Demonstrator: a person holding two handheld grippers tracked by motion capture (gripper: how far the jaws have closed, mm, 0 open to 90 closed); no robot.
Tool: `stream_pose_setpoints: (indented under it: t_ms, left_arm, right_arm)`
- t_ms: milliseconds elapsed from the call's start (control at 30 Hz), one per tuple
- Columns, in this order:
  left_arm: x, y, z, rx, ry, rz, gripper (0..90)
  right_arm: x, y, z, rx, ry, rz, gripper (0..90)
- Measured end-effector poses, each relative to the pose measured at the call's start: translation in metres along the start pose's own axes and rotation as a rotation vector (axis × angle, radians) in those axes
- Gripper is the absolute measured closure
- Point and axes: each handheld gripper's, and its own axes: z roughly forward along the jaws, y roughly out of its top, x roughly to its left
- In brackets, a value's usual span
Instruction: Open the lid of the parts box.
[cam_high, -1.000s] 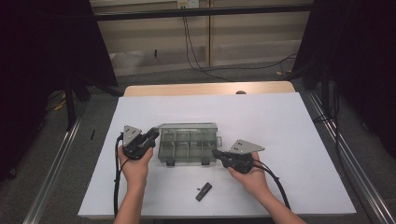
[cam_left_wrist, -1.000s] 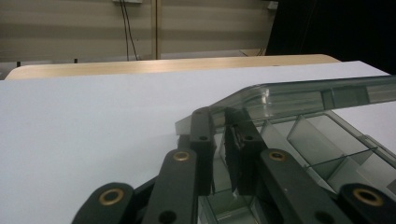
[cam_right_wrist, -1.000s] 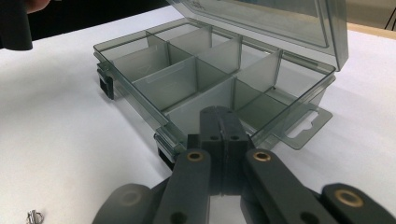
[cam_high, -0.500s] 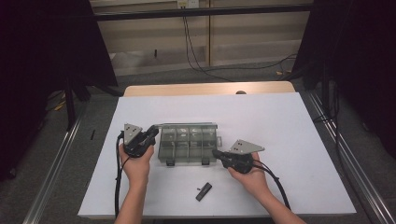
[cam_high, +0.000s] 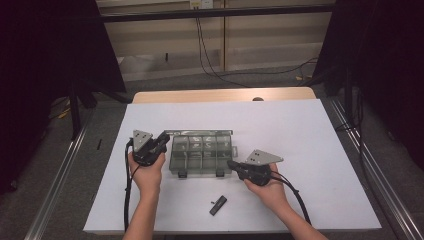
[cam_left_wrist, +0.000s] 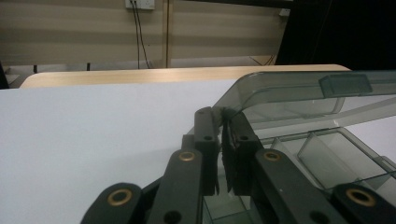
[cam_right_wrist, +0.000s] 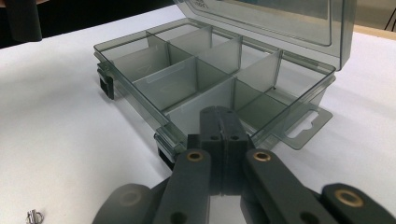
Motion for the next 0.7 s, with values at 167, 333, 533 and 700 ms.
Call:
stream_pose_setpoints:
  t_ms: [167,333,533,700]
  left_arm:
    - [-0.0011,0.0018,0.0012,0.0,0.01,-0.004,85.5]
    - [-0.0012,0.0045,0.0027,0.005,0.016,-0.011,85.6]
    - [-0.0012,0.0067,0.0049,0.003,0.019,-0.018,85.6]
    - [-0.0004,0.0098,0.006,0.011,0.018,-0.02,85.8]
  right_arm:
    - [0.0001,-0.0001,0.0001,-0.002,-0.002,0.002,90.0]
    - [0.0002,-0.0005,-0.0001,-0.003,-0.002,-0.001,90.0]
    - [0.0002,-0.0006,0.0,-0.004,-0.003,-0.001,90.0]
    - [0.0003,-0.0007,-0.0001,-0.004,-0.003,-0.002,90.0]
